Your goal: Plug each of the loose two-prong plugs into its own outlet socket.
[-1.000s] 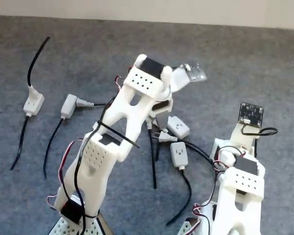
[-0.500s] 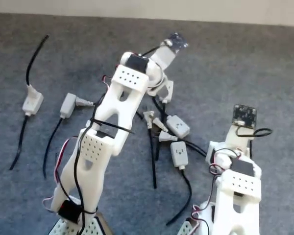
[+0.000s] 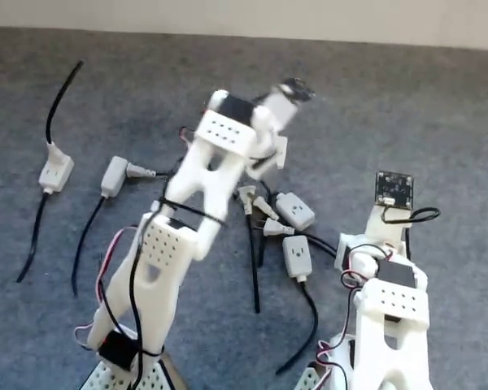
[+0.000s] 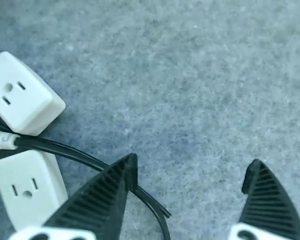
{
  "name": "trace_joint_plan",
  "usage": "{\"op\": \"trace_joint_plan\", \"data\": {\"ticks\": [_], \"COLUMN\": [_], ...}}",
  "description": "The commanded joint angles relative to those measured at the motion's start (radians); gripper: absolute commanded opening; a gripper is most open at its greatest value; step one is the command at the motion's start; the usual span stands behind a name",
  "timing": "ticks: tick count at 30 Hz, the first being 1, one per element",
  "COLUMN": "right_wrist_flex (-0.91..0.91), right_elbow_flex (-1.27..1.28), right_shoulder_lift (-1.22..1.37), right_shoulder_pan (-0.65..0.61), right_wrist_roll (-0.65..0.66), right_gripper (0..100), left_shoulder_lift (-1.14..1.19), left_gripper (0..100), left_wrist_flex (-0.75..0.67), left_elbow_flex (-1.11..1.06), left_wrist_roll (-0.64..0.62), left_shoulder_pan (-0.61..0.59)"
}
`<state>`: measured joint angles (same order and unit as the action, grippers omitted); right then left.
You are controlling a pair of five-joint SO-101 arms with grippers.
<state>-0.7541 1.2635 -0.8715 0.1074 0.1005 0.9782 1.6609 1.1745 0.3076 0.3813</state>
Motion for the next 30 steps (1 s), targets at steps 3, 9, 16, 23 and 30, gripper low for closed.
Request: {"op": "trace_joint_plan", "data": {"ticks": [3, 9, 16, 23, 30], "right_wrist_flex": [0.021, 0.021, 0.016, 0.019, 0.019], "right_elbow_flex": [-0.004, -0.005, -0.021, -0.028, -0.025], "right_shoulder_lift": [-0.022, -0.027, -0.027, -0.027, -0.027], "right_shoulder_pan": [-0.002, 0.036, 0.245, 0.394, 0.421], "right_wrist_roll": [0.014, 0.025, 0.038, 0.043, 0.046], "right_gripper": [32.5, 32.5, 32.5, 32.5, 32.5], "left_shoulder_lift": [-0.097, -0.162, -0.165, -0.165, -0.159], "left_gripper": [29, 29, 29, 29, 29], "left_wrist_flex": [0.129, 0.118, 0.121, 0.121, 0.121], "left_elbow_flex": [0.030, -0.163, -0.170, -0.168, -0.203], "left_wrist_roll": [0.043, 0.123, 0.135, -0.126, -0.374], "left_shoulder_pan": [0.090, 0.159, 0.226, 0.277, 0.306]}}
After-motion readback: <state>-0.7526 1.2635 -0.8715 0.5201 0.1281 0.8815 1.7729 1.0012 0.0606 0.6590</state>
